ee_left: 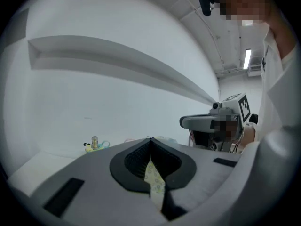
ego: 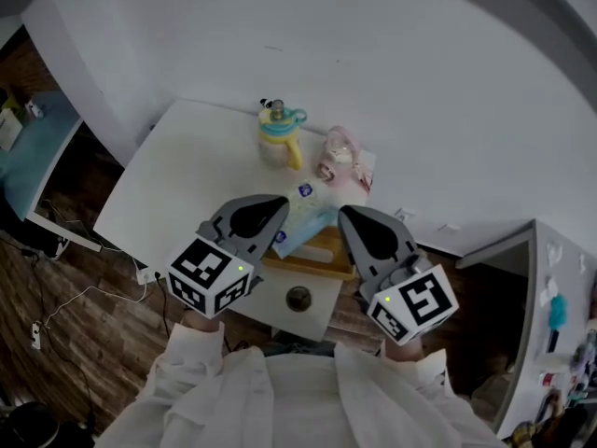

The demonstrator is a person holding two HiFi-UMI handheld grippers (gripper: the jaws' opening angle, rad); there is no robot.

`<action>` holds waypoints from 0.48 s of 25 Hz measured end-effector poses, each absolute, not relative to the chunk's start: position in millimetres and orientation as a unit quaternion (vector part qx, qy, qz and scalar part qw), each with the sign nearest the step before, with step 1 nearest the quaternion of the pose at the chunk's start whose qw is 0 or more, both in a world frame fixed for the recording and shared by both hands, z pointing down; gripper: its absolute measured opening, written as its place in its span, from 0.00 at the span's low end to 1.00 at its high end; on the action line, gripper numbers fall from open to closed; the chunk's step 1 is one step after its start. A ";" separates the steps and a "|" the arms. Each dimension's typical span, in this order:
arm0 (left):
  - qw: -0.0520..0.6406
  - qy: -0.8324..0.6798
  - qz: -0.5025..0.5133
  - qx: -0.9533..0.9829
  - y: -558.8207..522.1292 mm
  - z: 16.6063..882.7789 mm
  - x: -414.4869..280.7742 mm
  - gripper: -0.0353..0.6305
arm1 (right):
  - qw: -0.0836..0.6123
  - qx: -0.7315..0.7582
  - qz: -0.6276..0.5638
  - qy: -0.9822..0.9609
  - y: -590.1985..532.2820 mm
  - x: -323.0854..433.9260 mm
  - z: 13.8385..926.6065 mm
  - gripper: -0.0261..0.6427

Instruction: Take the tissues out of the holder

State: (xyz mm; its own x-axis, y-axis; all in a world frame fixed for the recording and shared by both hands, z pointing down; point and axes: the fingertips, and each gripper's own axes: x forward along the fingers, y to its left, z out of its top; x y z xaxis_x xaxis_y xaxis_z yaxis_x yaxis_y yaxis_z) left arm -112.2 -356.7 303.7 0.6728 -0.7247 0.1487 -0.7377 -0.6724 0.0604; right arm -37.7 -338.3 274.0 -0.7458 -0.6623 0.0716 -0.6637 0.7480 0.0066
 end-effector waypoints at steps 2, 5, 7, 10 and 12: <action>0.058 -0.411 0.019 0.910 -358.6 288.7 -117.8 0.07 | 0.029 0.359 -0.002 -0.933 -343.6 -35.5 264.6 0.06; 0.050 -0.426 -0.023 0.903 -360.5 269.8 -125.8 0.07 | 0.025 0.361 -0.008 -0.932 -349.6 -34.3 258.2 0.06; 0.043 -0.432 -0.040 0.900 -359.5 260.6 -128.5 0.07 | 0.018 0.366 -0.006 -0.930 -352.5 -32.0 256.5 0.06; 0.040 -0.437 -0.062 0.897 -356.1 252.7 -131.8 0.07 | 0.005 0.380 -0.001 -0.925 -355.5 -28.6 254.3 0.06; 0.039 -0.441 -0.075 0.894 -353.9 250.7 -134.5 0.07 | -0.004 0.383 0.003 -0.924 -355.9 -28.1 253.7 0.06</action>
State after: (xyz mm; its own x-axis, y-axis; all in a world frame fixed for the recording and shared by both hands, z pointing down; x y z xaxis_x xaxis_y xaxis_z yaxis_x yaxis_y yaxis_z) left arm -134.5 -353.9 250.7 0.6003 -0.7936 -0.0992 -0.7819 -0.6084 0.1360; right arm -28.1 -355.9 253.7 -0.7061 -0.7081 -0.0049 -0.7080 0.7061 -0.0084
